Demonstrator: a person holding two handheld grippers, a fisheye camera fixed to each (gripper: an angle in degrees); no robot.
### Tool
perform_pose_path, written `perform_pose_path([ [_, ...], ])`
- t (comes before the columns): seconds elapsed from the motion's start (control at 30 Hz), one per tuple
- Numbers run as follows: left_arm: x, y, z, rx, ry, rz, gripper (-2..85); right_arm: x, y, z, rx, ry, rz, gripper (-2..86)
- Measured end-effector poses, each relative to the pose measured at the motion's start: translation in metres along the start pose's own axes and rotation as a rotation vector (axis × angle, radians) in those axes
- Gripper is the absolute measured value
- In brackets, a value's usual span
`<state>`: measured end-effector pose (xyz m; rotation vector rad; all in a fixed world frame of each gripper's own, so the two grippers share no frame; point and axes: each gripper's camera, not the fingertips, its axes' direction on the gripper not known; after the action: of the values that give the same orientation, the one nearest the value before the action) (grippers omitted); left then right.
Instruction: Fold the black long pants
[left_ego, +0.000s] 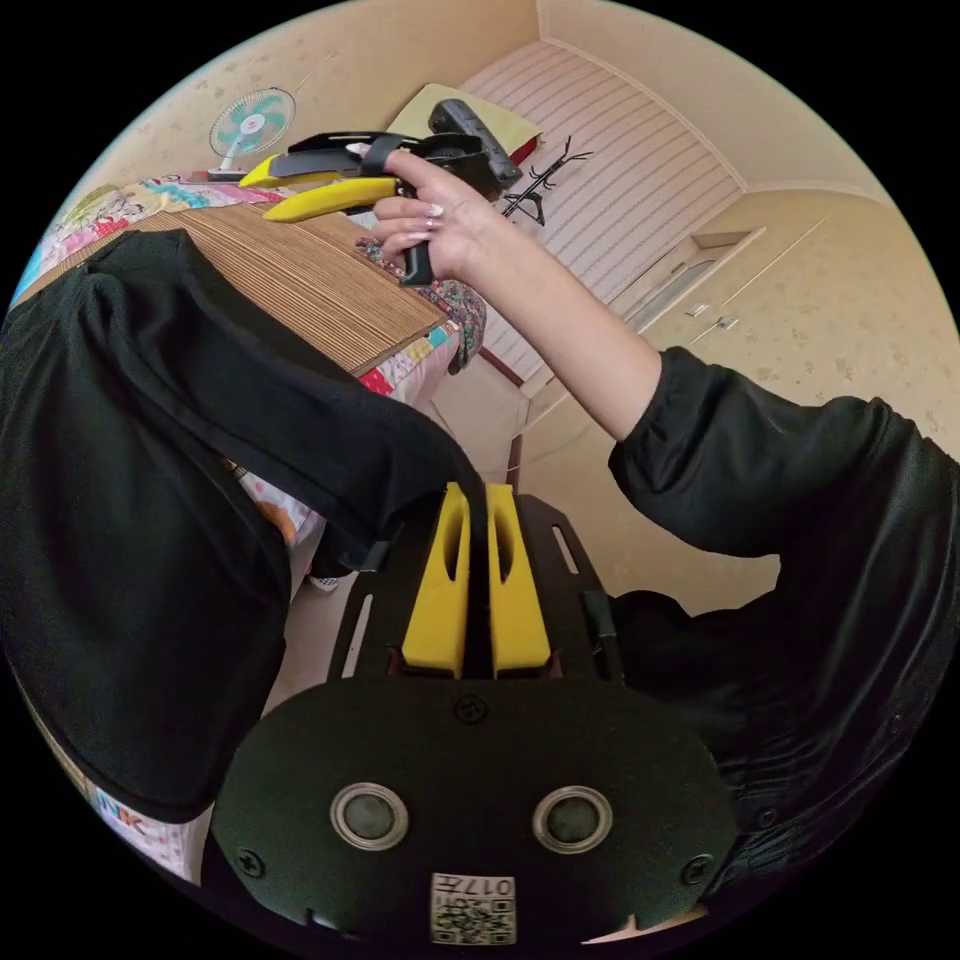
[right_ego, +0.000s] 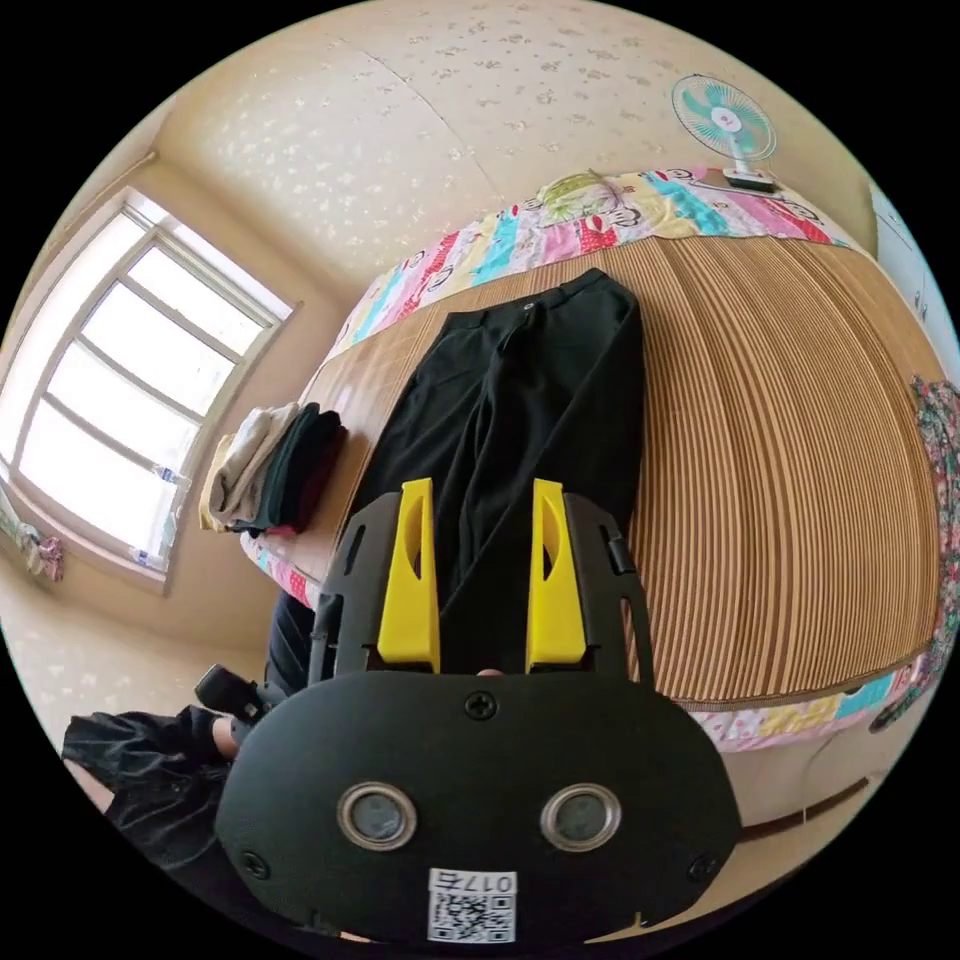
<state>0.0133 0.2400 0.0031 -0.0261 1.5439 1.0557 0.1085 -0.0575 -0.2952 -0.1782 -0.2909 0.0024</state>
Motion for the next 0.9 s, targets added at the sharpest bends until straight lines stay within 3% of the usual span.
perform_pose_path([
  [0.2, -0.013, 0.006, 0.016, -0.022, 0.094, -0.004, 0.0, 0.021, -0.086, 0.109, -0.127, 0.199, 0.160, 15.6],
  [0.33, -0.017, 0.005, 0.021, -0.049, 0.131, -0.018, 0.1, 0.006, -0.105, 0.166, -0.214, 0.611, 0.143, 9.5],
  [0.37, -0.016, 0.005, 0.020, -0.055, 0.132, -0.014, 0.0, -0.012, -0.109, 0.175, -0.198, 0.732, 0.102, 6.6],
  [0.43, -0.016, 0.007, 0.014, -0.068, 0.157, 0.021, -0.3, -0.053, -0.109, 0.176, -0.080, 0.785, 0.000, 4.4],
  [0.67, -0.021, 0.053, -0.062, -0.123, 0.197, 0.129, -0.6, -0.256, -0.069, 0.166, 0.299, 0.486, -0.433, 2.8],
  [0.8, -0.001, 0.101, -0.113, -0.249, -0.082, 0.158, 0.0, -0.317, -0.054, 0.205, 0.298, 0.289, -0.546, 2.7],
  [0.9, -0.014, 0.133, -0.133, -0.269, -0.186, -0.013, 1.6, -0.339, -0.056, 0.267, 0.138, 0.198, -0.580, 2.7],
])
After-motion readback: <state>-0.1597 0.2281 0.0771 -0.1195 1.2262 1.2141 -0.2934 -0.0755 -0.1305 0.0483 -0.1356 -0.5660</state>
